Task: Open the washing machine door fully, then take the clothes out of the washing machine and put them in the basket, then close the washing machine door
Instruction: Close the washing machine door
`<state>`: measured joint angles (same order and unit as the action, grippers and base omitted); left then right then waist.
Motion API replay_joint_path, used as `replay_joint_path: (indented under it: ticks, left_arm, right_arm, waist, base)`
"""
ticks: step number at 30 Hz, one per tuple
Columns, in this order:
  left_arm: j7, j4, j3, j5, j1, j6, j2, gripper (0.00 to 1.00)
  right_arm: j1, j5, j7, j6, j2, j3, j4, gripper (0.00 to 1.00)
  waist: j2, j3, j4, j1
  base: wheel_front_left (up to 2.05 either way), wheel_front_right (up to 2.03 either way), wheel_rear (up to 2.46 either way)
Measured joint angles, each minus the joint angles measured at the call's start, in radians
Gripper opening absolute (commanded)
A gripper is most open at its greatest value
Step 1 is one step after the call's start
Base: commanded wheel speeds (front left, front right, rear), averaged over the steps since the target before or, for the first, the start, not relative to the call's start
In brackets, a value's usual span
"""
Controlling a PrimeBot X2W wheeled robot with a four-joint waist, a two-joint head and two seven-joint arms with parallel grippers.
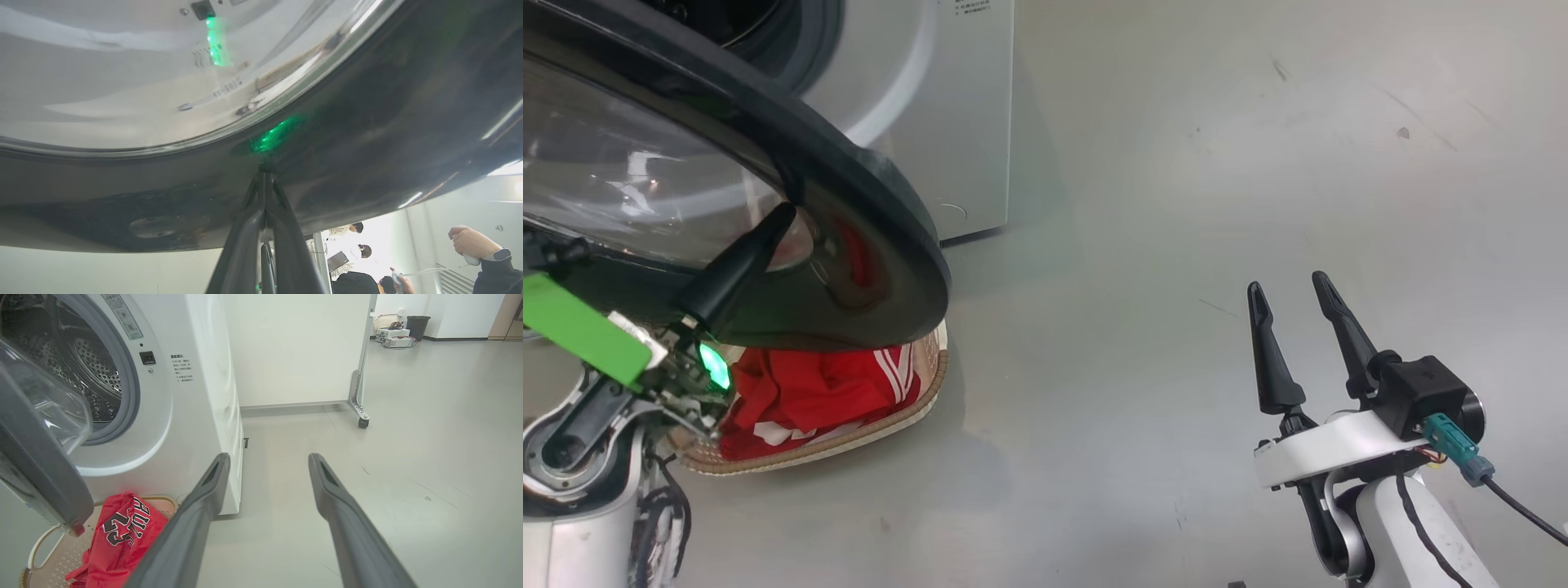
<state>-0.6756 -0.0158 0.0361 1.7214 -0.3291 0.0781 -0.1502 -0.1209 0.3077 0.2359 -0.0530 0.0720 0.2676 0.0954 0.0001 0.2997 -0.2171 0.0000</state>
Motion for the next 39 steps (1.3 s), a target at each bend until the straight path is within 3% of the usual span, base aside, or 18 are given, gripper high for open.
replay_joint_path:
  ticks: [19,28,39]
  left_arm:
    - [0.137,0.186,0.038,-0.087,-0.27,-0.033,0.003,0.0]
    - [0.196,0.276,0.038,-0.137,-0.337,-0.001,0.017,0.0]
    - [0.211,0.36,0.03,-0.117,-0.358,0.034,0.071,0.0]
  right_arm:
    - [-0.052,0.018,0.008,0.011,-0.012,0.005,0.02,1.0]
    - [-0.062,0.019,0.009,0.011,-0.013,0.002,0.036,1.0]
    - [-0.066,0.019,0.009,0.011,-0.015,-0.019,0.049,1.0]
  waist:
    - [-0.0001,0.101,-0.097,0.0]
    - [0.0,0.114,-0.115,0.0]
    - [0.0,0.098,-0.091,0.0]
  base:
    - [0.0,0.0,0.0]
    - [0.0,0.0,0.0]
    - [0.0,0.0,0.0]
